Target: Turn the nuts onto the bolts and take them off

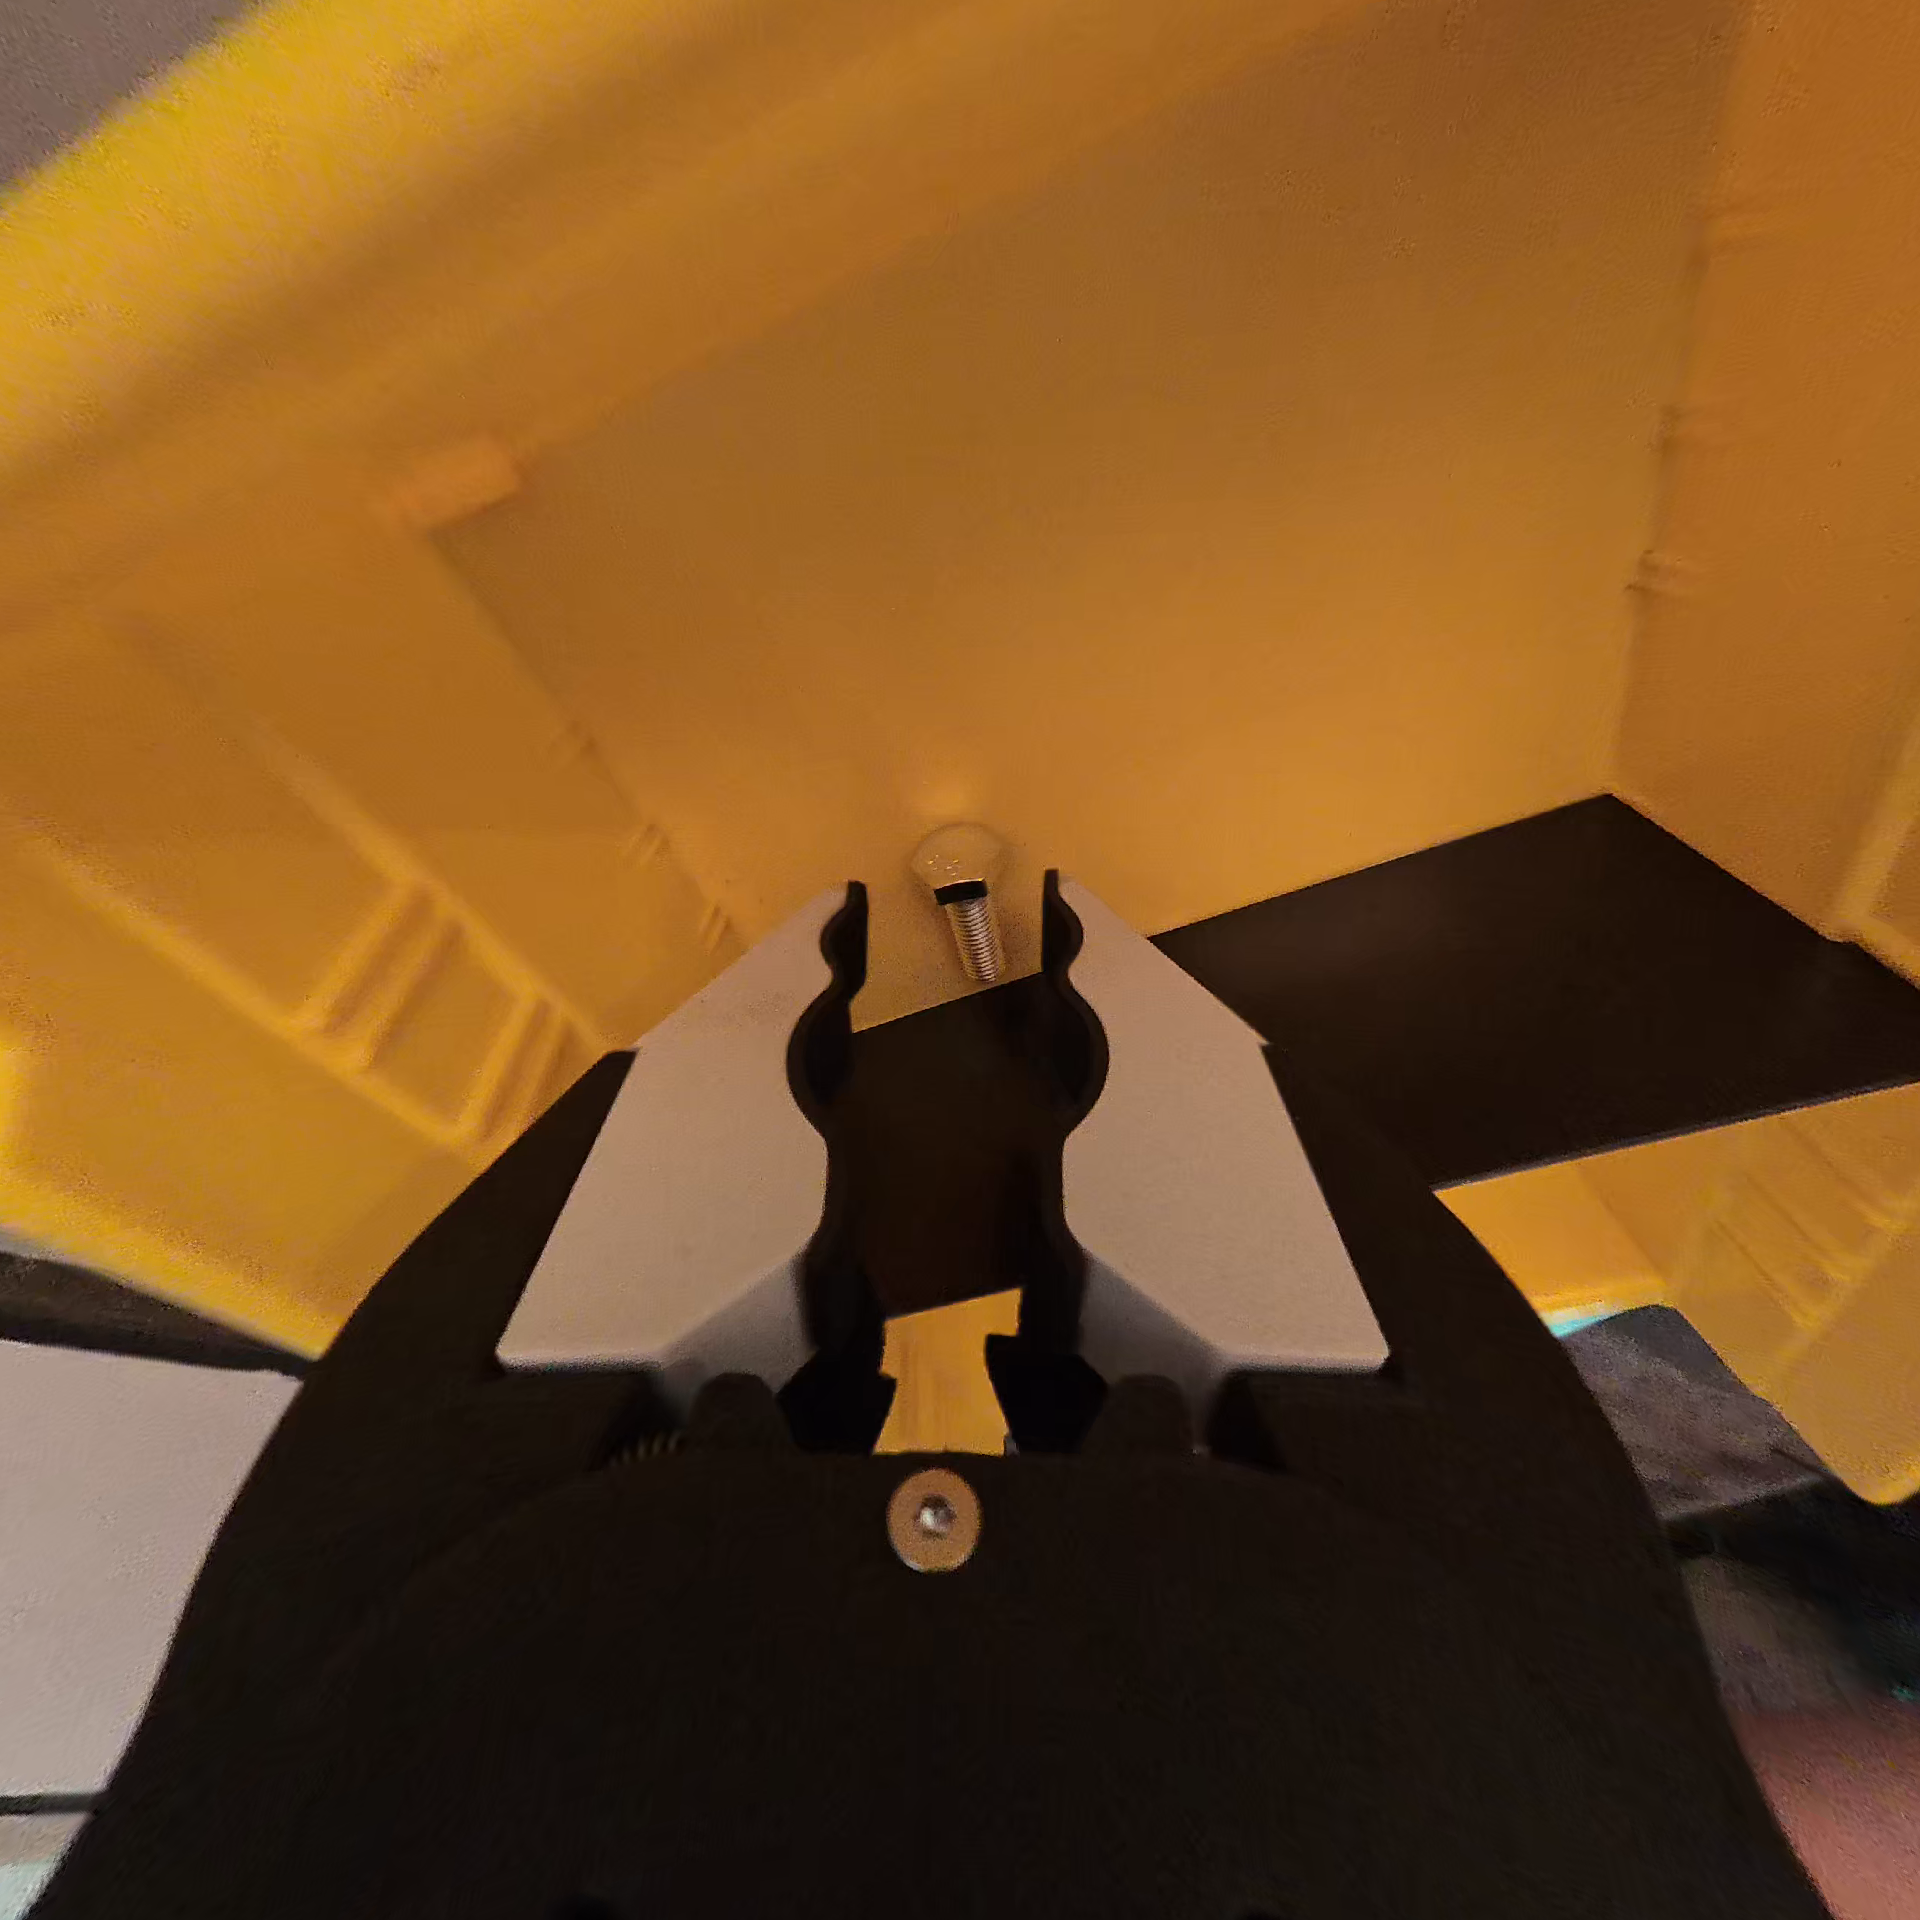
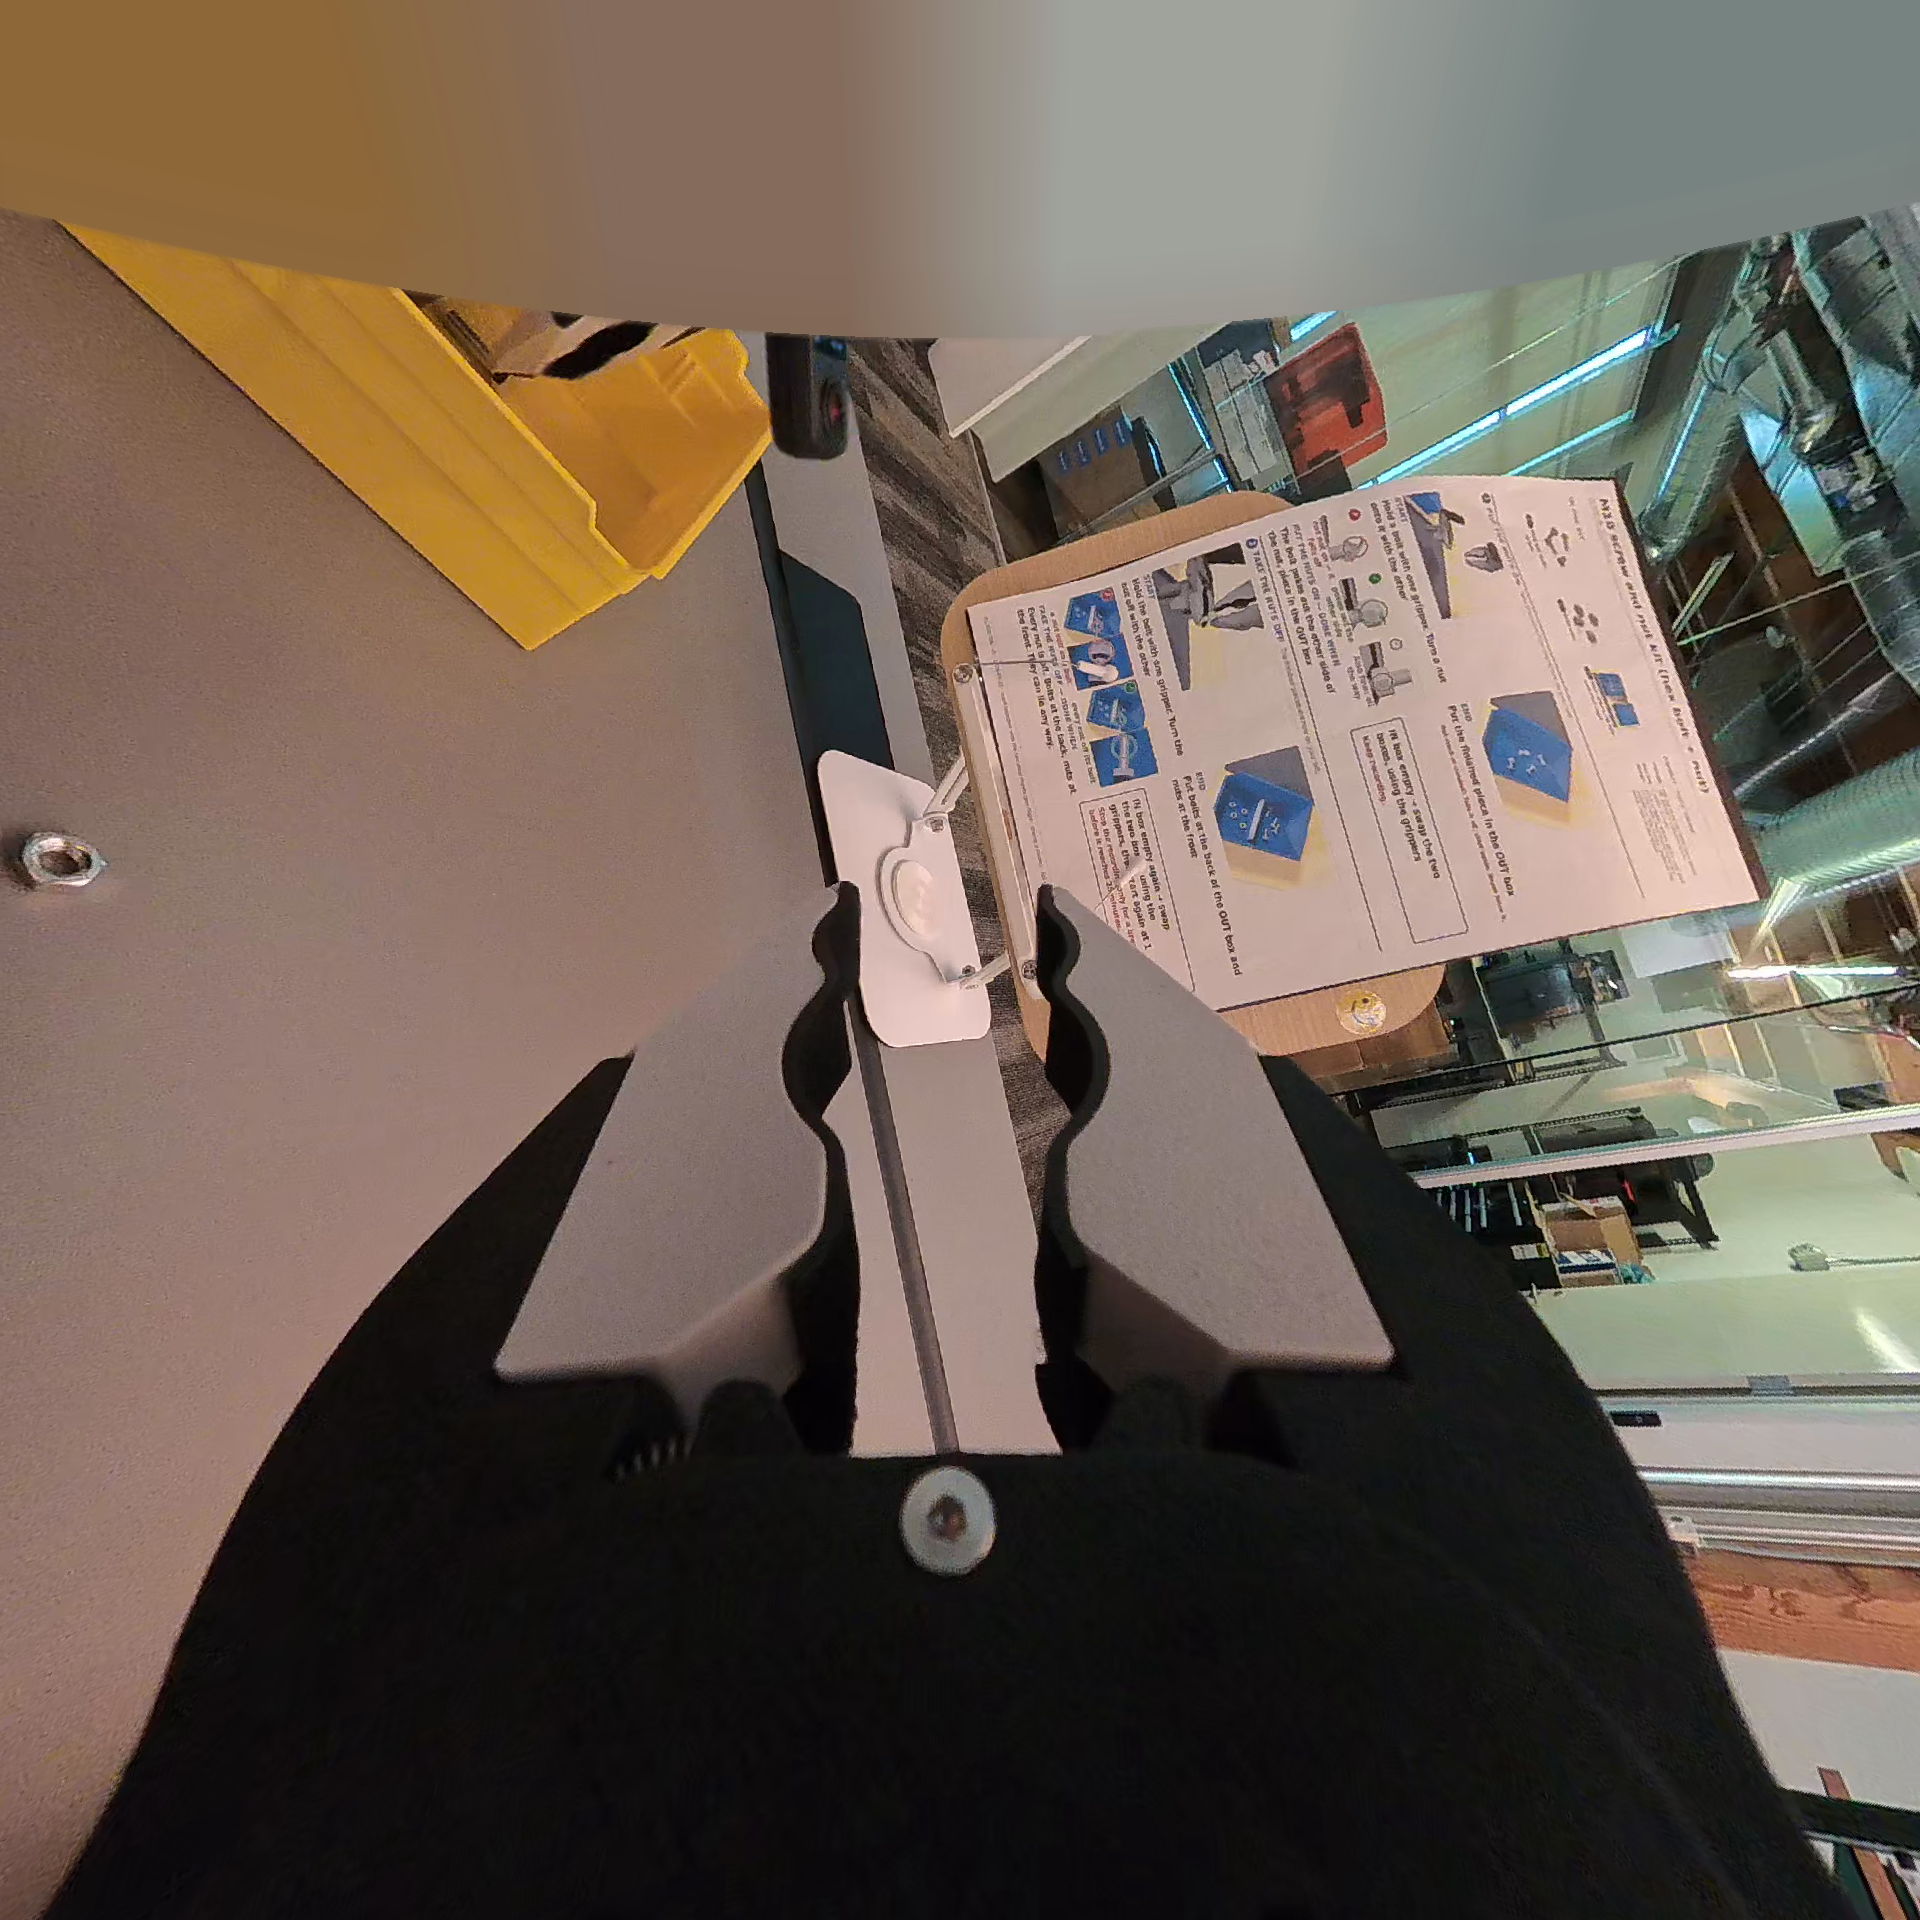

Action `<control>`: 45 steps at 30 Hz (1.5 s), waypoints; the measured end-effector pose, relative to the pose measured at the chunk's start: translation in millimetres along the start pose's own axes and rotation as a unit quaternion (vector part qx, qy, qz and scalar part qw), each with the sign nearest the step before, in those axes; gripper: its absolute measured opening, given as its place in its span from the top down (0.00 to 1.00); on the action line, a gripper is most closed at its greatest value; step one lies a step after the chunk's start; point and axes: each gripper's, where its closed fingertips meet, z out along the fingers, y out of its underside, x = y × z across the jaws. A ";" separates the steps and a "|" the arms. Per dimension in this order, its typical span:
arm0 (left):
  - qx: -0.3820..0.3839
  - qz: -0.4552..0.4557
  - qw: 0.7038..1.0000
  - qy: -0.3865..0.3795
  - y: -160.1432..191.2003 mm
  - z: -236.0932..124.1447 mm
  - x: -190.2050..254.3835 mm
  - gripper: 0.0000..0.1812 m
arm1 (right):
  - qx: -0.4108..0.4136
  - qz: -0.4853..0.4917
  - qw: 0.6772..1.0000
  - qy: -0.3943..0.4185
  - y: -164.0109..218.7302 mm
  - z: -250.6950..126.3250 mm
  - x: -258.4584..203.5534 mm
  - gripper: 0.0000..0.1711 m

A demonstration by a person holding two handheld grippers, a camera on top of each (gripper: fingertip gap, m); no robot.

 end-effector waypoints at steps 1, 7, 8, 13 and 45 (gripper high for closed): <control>-0.009 0.001 1.000 0.006 1.1 3.7 2.0 0.84 | 0.001 0.001 1.000 0.001 -0.1 -0.6 0.7 0.81; -0.050 0.021 0.999 -0.006 4.6 16.0 3.1 0.90 | 0.003 0.002 1.000 0.003 -0.4 -2.6 1.8 0.81; -0.053 0.025 0.998 -0.009 5.9 15.0 3.2 0.90 | 0.004 0.002 1.000 0.001 -0.6 -2.6 1.3 0.81; 0.006 0.022 0.999 -0.045 2.6 -17.3 -0.5 0.90 | 0.017 0.003 1.000 0.007 -4.2 -3.7 4.0 0.81; 0.677 0.046 0.718 0.155 -100.6 -300.5 258.1 0.89 | 0.343 0.320 0.879 -0.087 -110.2 49.4 -20.0 0.96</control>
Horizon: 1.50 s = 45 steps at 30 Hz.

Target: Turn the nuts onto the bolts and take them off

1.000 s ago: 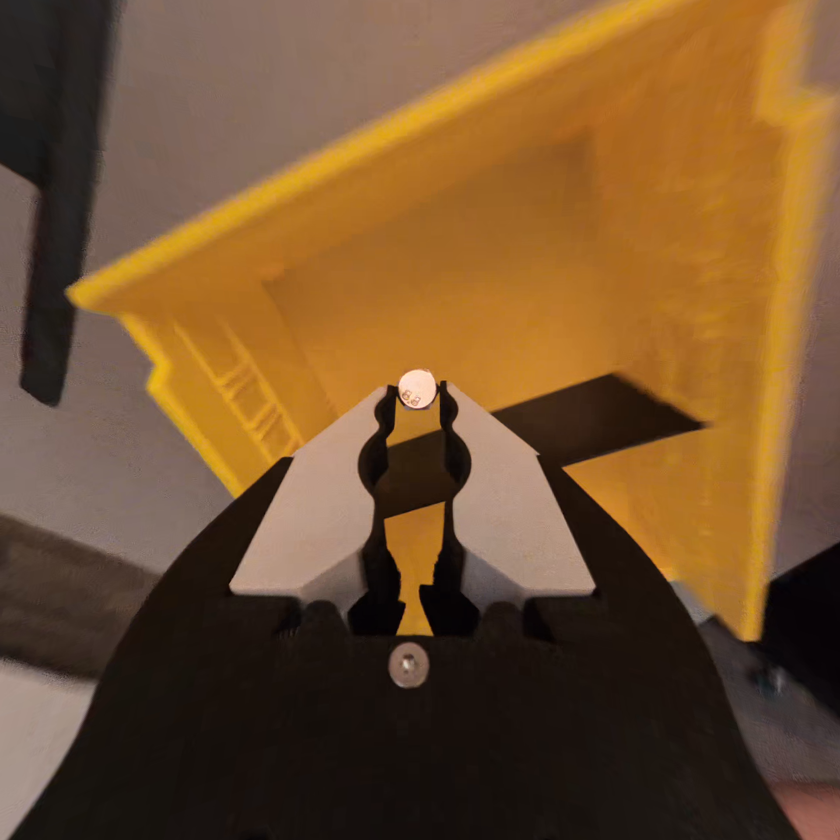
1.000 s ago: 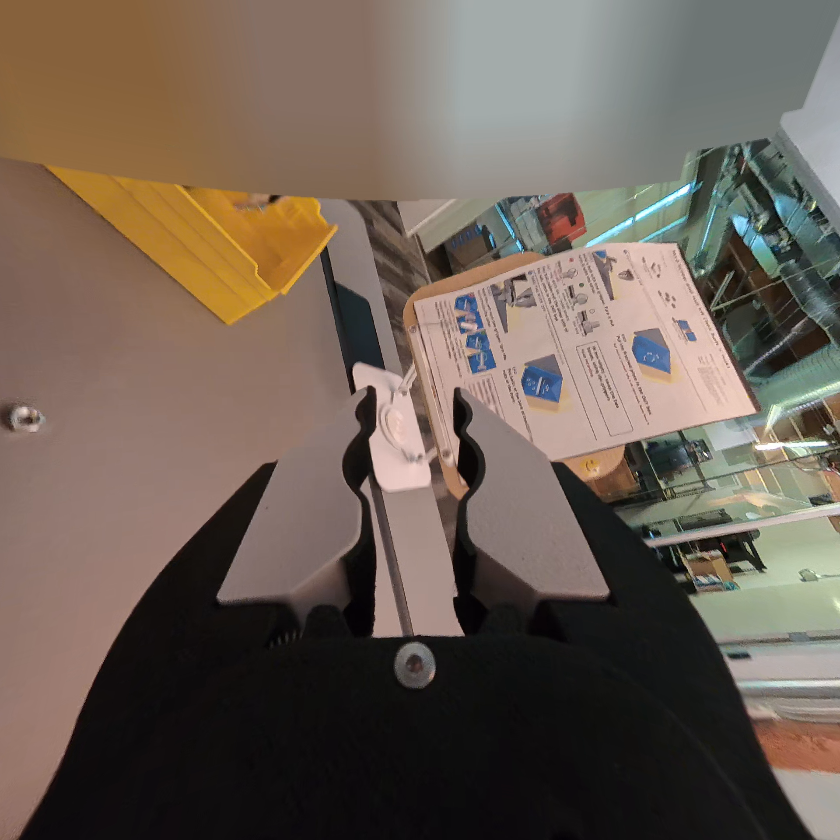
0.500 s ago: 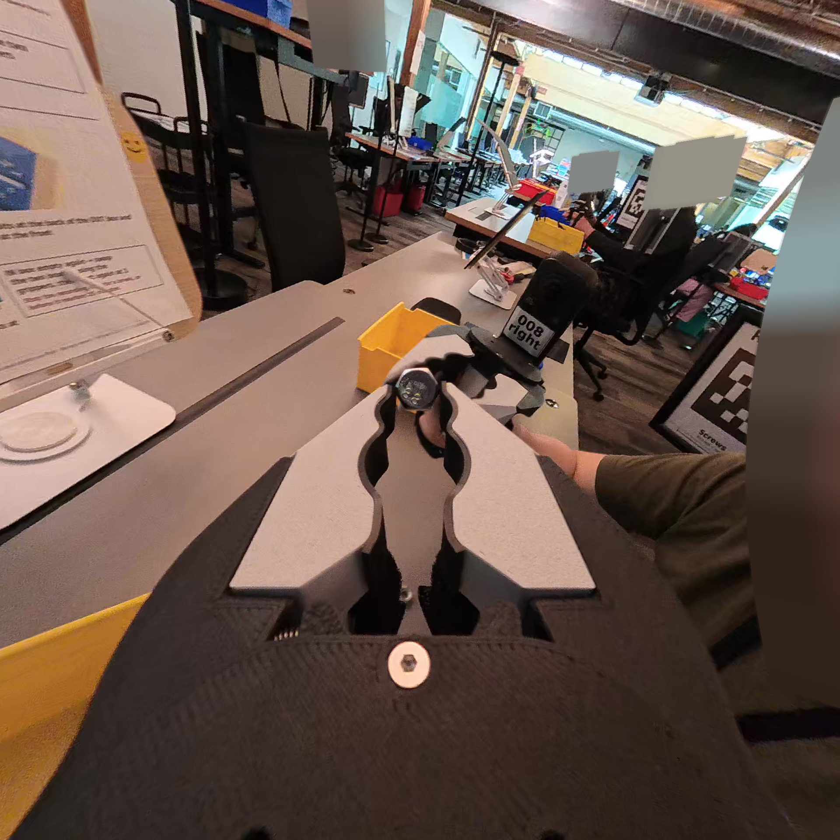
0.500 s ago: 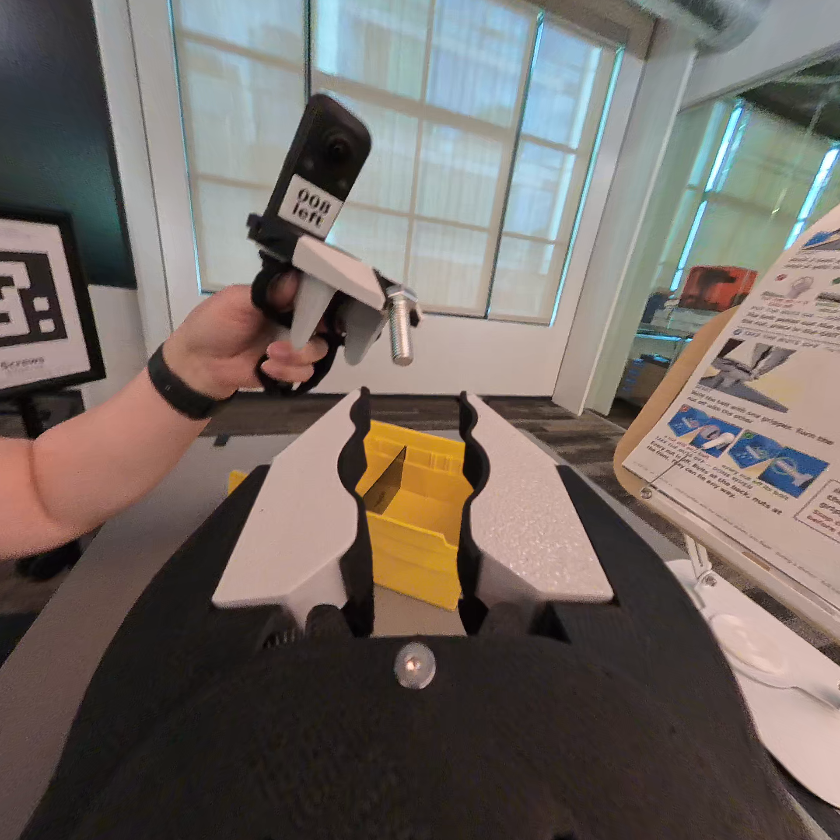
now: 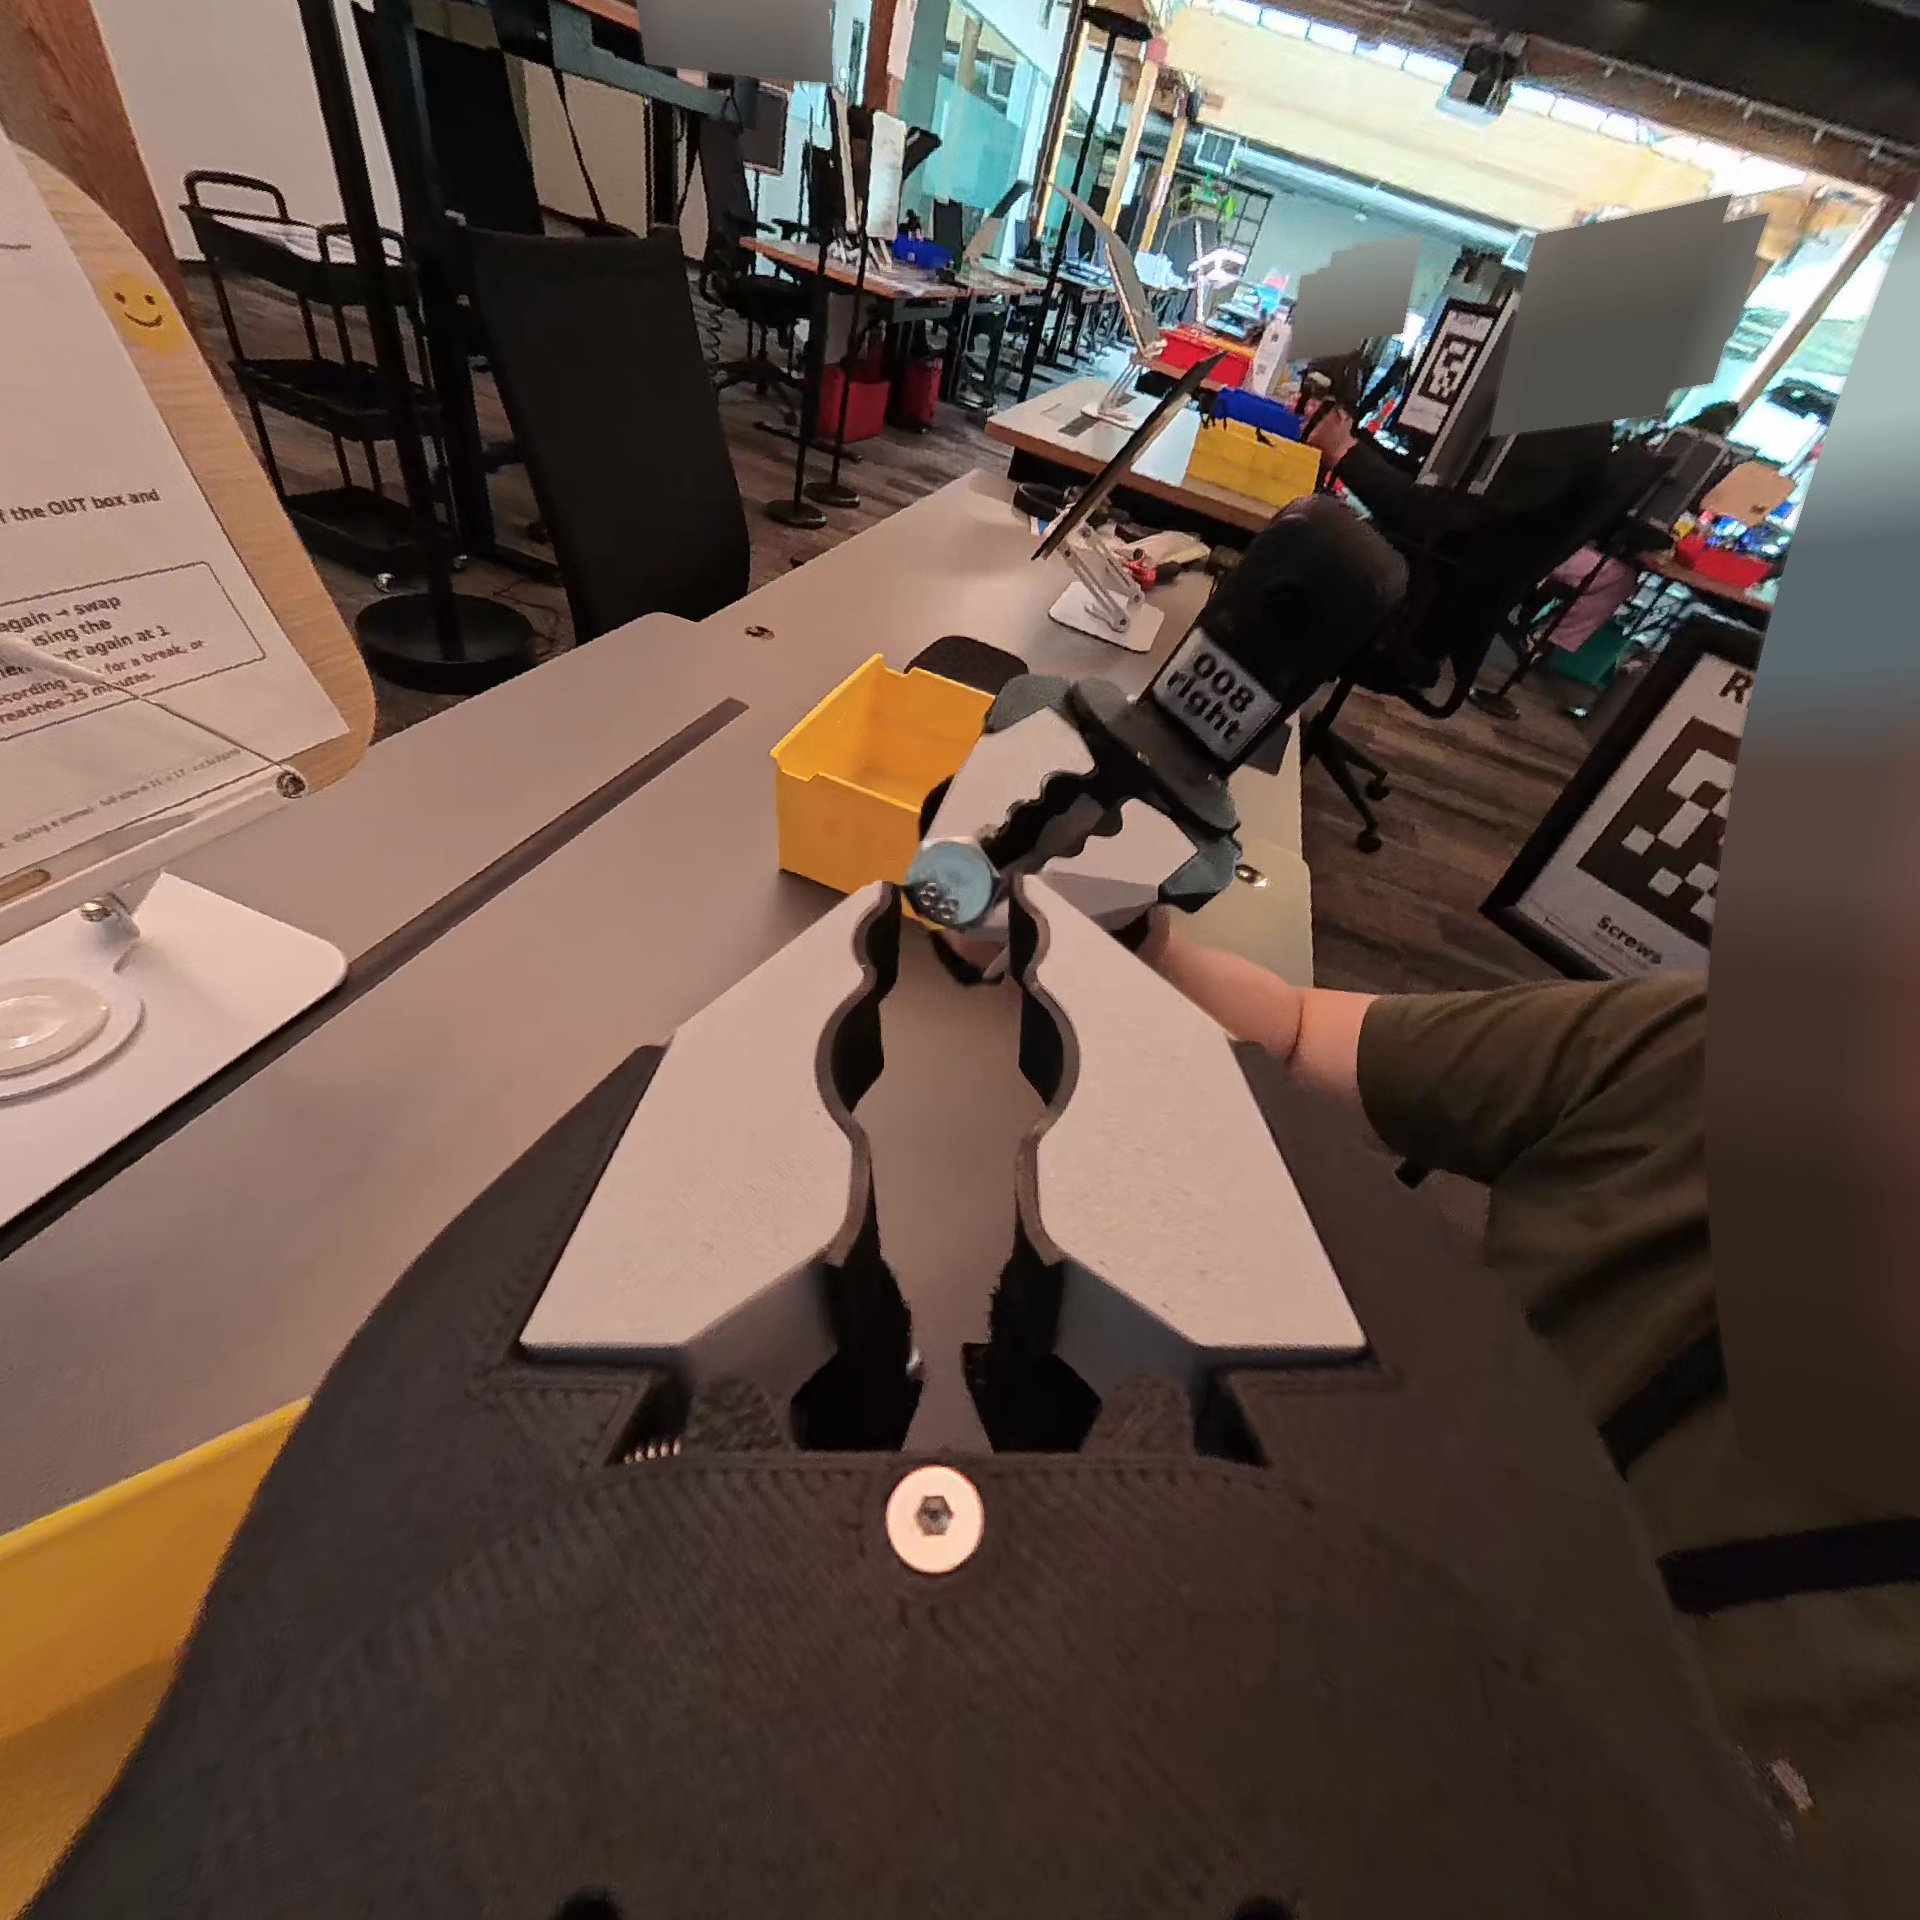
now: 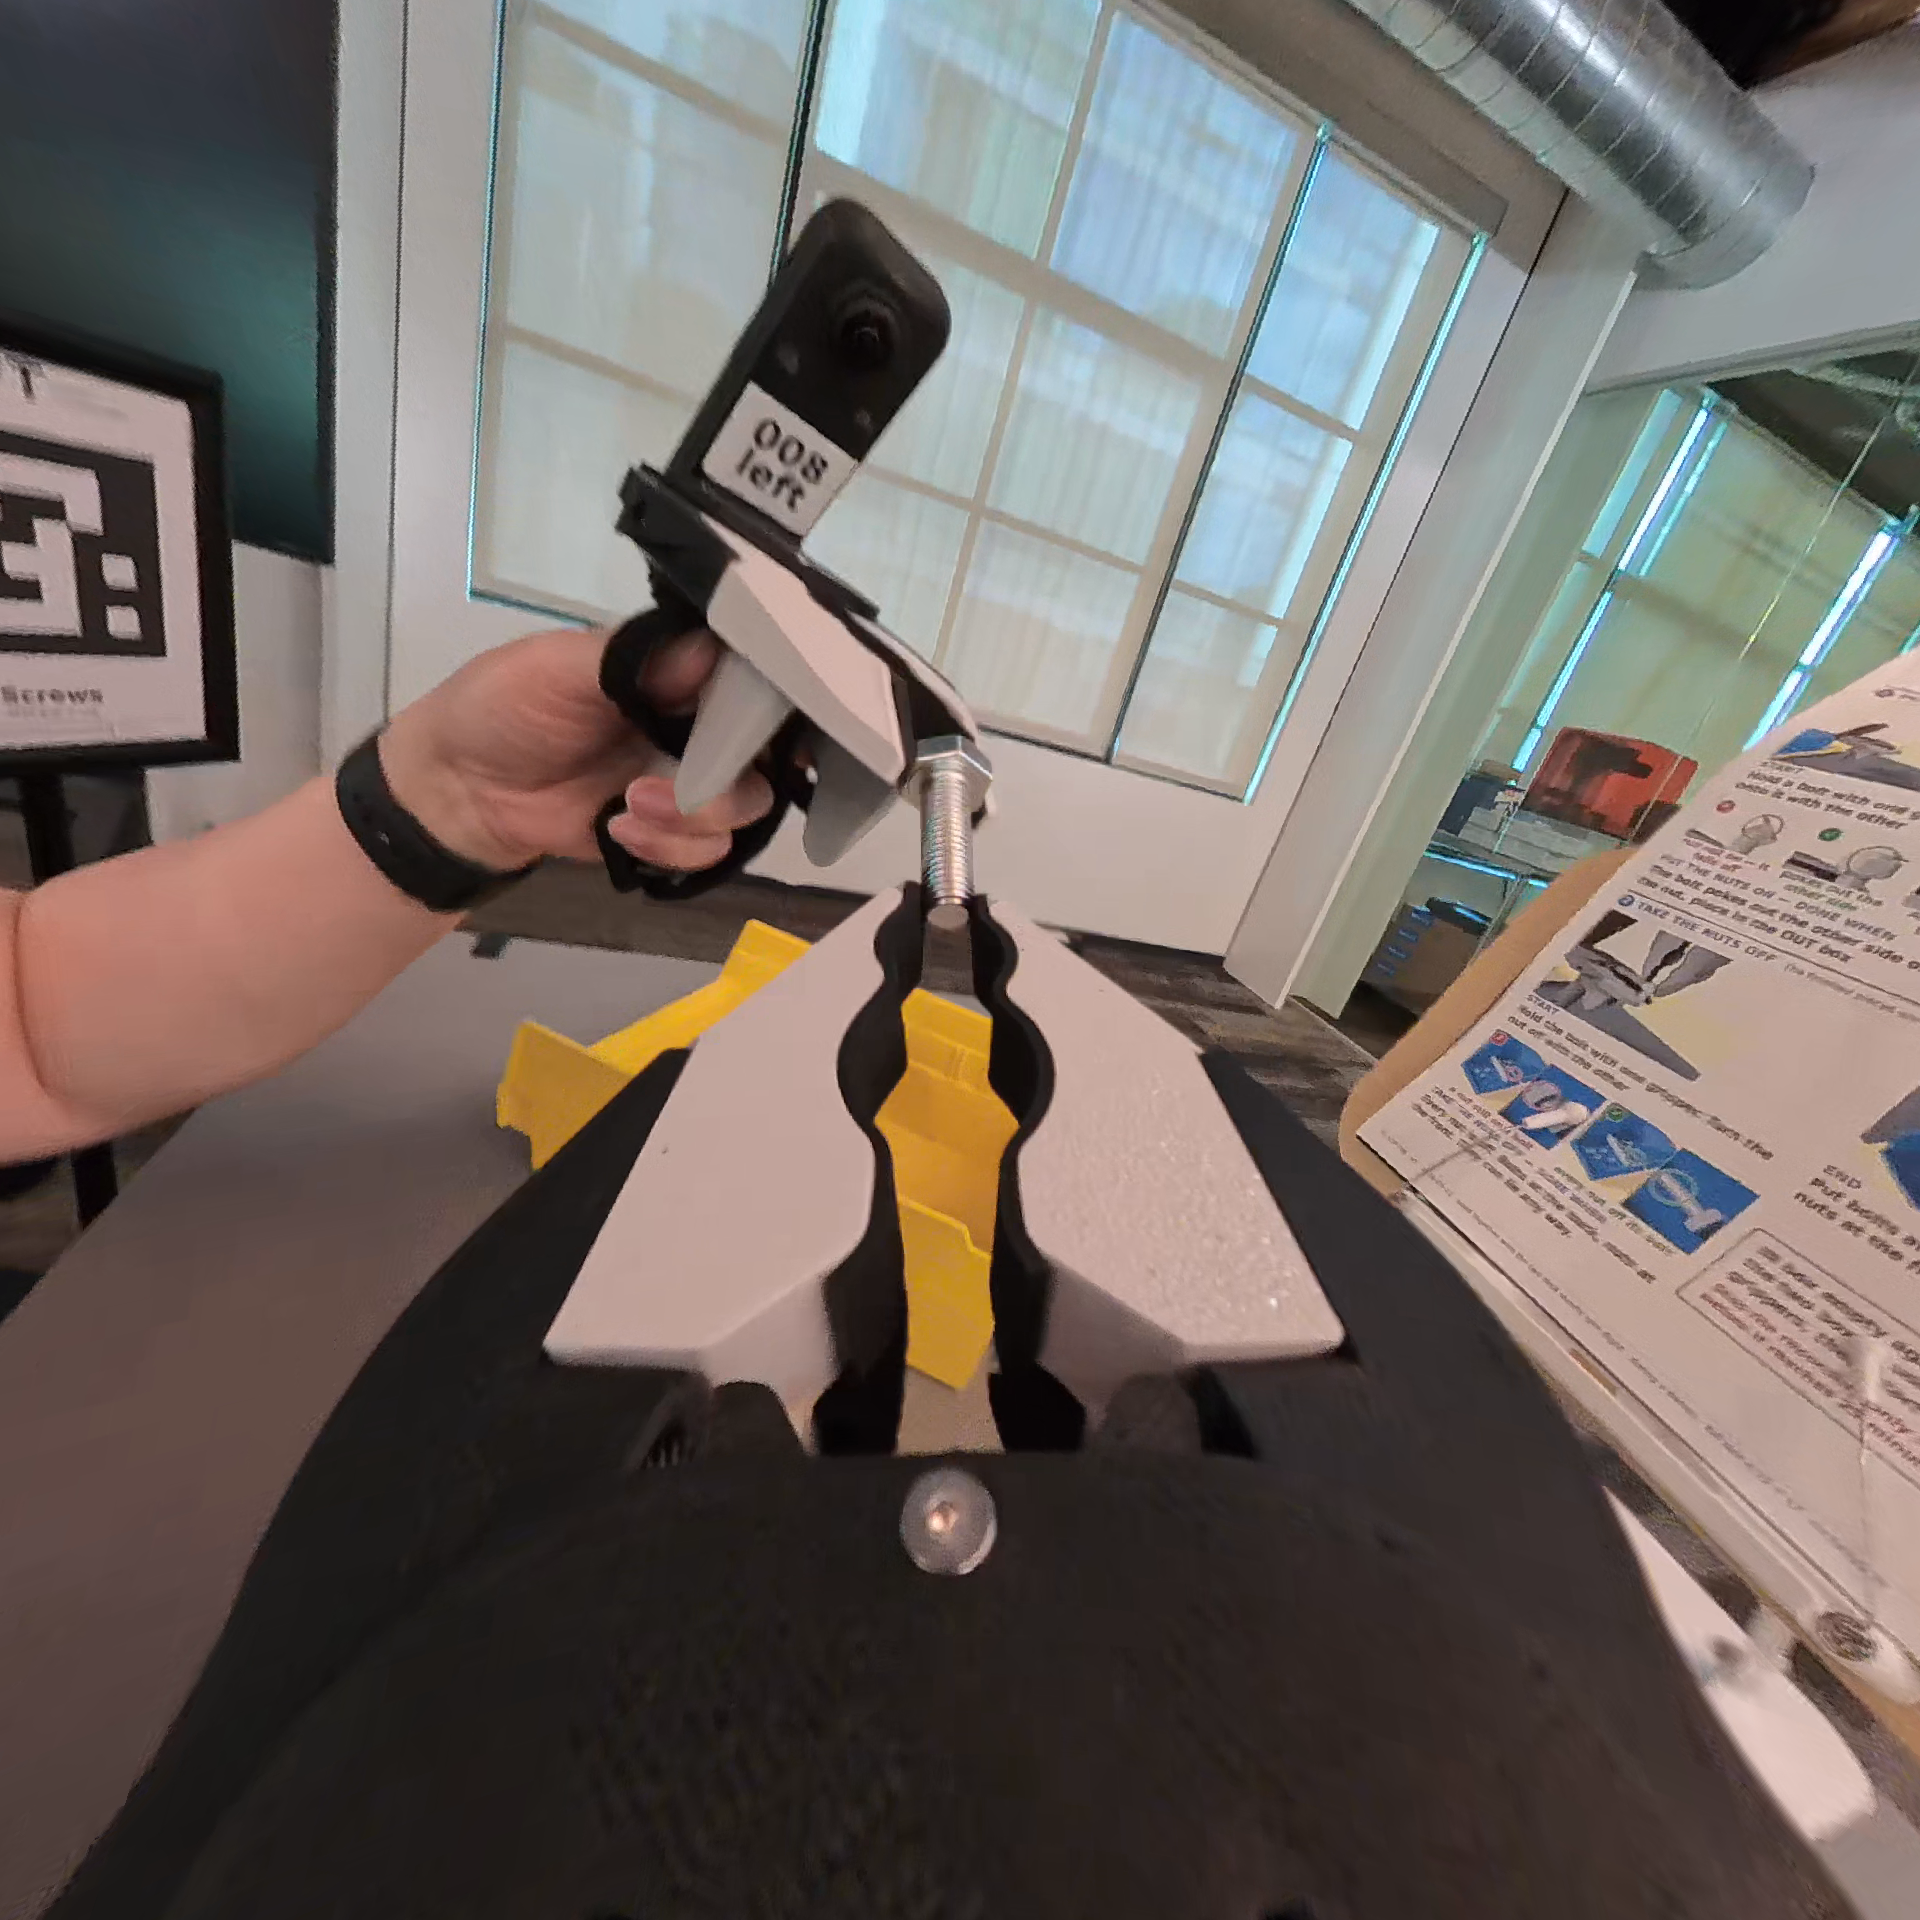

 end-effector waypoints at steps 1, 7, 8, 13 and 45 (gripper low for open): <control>-0.003 0.003 1.000 -0.011 -0.3 -7.0 -2.6 0.83 | -0.020 -0.013 1.000 0.002 2.2 -1.2 1.1 0.96; -0.189 0.009 0.915 -0.356 65.2 -139.9 -129.7 0.64 | -0.160 -0.078 0.984 0.011 18.7 -21.3 12.8 0.96; -0.223 -0.001 0.889 -0.399 80.9 -168.2 -150.5 0.67 | -0.183 -0.093 0.978 0.022 21.5 -25.4 16.3 0.96; -0.339 -0.055 0.808 -0.479 149.5 -261.4 -219.5 0.65 | -0.239 -0.144 0.959 0.049 20.0 -38.8 17.2 0.96; -0.348 -0.280 0.773 -0.450 268.7 -332.3 -223.5 0.98 | -0.300 -0.171 0.935 0.074 33.7 -60.1 36.4 0.96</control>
